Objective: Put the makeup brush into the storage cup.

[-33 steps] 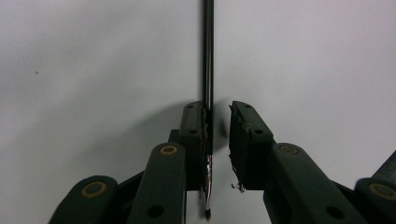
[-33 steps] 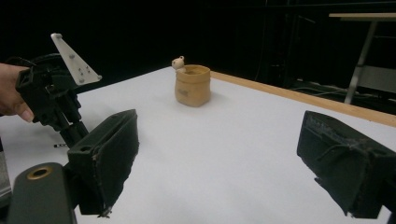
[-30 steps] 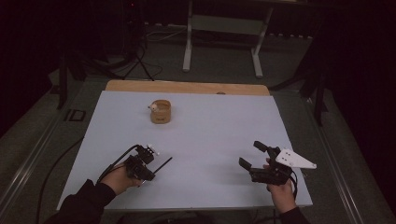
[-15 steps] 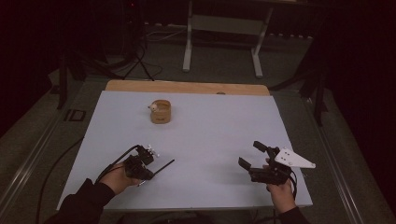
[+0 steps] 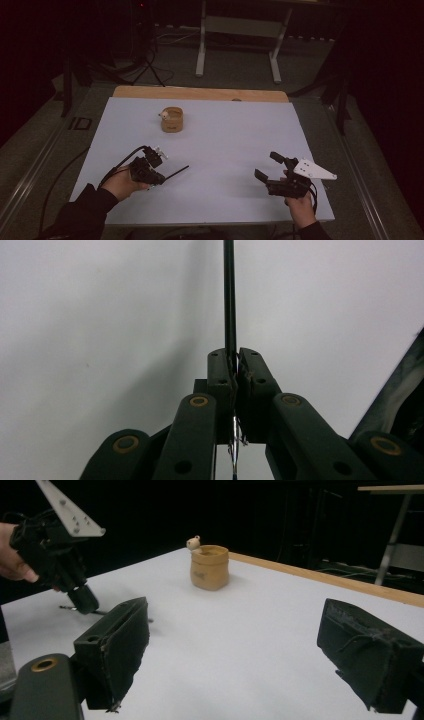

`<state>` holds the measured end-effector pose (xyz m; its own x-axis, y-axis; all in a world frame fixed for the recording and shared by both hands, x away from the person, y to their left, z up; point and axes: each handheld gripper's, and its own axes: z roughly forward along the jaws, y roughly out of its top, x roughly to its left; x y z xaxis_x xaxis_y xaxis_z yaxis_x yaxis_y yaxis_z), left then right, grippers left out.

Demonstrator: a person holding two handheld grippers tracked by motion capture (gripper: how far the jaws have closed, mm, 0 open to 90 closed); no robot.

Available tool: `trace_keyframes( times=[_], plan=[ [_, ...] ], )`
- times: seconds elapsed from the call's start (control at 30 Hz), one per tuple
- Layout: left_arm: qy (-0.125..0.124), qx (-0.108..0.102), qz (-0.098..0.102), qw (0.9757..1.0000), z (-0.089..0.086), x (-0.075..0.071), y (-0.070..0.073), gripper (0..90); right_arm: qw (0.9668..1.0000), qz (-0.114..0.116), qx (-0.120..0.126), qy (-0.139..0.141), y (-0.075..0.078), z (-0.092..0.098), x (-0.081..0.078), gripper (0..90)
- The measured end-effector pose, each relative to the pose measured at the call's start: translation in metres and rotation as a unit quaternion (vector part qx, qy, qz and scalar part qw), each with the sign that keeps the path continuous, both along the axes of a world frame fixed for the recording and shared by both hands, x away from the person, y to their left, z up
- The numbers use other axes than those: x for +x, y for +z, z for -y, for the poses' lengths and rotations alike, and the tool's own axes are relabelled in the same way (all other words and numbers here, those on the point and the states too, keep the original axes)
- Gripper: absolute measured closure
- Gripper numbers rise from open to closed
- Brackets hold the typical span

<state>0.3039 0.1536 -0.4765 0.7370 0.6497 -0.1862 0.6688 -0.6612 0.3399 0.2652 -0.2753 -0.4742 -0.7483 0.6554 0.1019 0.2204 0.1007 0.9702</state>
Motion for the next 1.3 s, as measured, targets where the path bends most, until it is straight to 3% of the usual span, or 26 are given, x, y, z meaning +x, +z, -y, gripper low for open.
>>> trace_keyframes(
  times=[0.27,0.47,0.53,0.6,0.63,0.67,0.7,0.73,0.83,0.93,0.97,1.1,1.2,1.23,1.27,1.3],
  plan=[
    [-0.014,-0.032,0.001,0.9994,0.004,0.01,0.025,85.5,1.0,0.0,-0.005,-0.008,0.005,-0.001,0.0,13.4],
    [-0.02,-0.03,0.008,0.9993,0.009,0.015,0.034,85.5,0.9999,-0.002,0.003,-0.014,0.018,-0.002,0.002,12.6],
    [-0.022,-0.036,0.008,0.9991,0.011,0.017,0.038,85.5,0.9994,0.026,-0.024,-0.002,0.032,-0.007,0.001,11.5],
    [-0.027,-0.034,0.011,0.999,0.015,0.02,0.043,85.5,0.9968,0.054,-0.059,0.003,0.041,-0.014,0.0,12.4],
    [-0.027,-0.034,0.011,0.999,0.015,0.02,0.043,85.5,0.9968,0.054,-0.059,0.003,0.041,-0.014,0.0,12.4],
    [-0.026,-0.033,0.013,0.999,0.017,0.021,0.044,85.5,0.9942,0.07,-0.082,0.0,0.044,-0.019,-0.001,13.6],
    [-0.033,-0.03,0.012,0.9989,0.02,0.022,0.046,85.5,0.9907,0.087,-0.105,0.004,0.047,-0.025,-0.001,14.7],
    [-0.03,-0.033,0.013,0.9989,0.023,0.024,0.047,85.5,0.9827,0.112,-0.147,0.01,0.05,-0.033,-0.002,20.4],
    [-0.035,-0.027,0.013,0.9989,0.031,0.028,0.05,85.5,0.9679,0.145,-0.201,0.041,0.05,-0.052,-0.004,29.3],
    [-0.044,-0.023,0.012,0.9987,0.041,0.032,0.053,85.5,0.947,0.18,-0.256,0.071,0.044,-0.074,-0.009,39.3],
    [-0.046,-0.02,0.015,0.9986,0.043,0.032,0.054,85.5,0.9368,0.197,-0.278,0.081,0.04,-0.083,-0.01,41.1],
    [-0.05,-0.024,0.012,0.9984,0.055,0.036,0.058,85.5,0.9132,0.221,-0.324,0.112,0.027,-0.106,-0.013,50.4],
    [-0.056,-0.023,0.012,0.9981,0.063,0.038,0.059,85.5,0.8931,0.246,-0.355,0.125,0.018,-0.123,-0.014,51.7],
    [-0.056,-0.02,0.018,0.9981,0.066,0.038,0.059,85.6,0.8877,0.254,-0.363,0.126,0.016,-0.129,-0.014,52.1],
    [-0.056,-0.02,0.018,0.9981,0.066,0.038,0.059,85.5,0.8877,0.254,-0.363,0.126,0.016,-0.129,-0.014,52.1],
    [-0.056,-0.02,0.018,0.9981,0.066,0.038,0.059,85.5,0.8803,0.264,-0.374,0.124,0.013,-0.135,-0.014,52.1]
  ],
)
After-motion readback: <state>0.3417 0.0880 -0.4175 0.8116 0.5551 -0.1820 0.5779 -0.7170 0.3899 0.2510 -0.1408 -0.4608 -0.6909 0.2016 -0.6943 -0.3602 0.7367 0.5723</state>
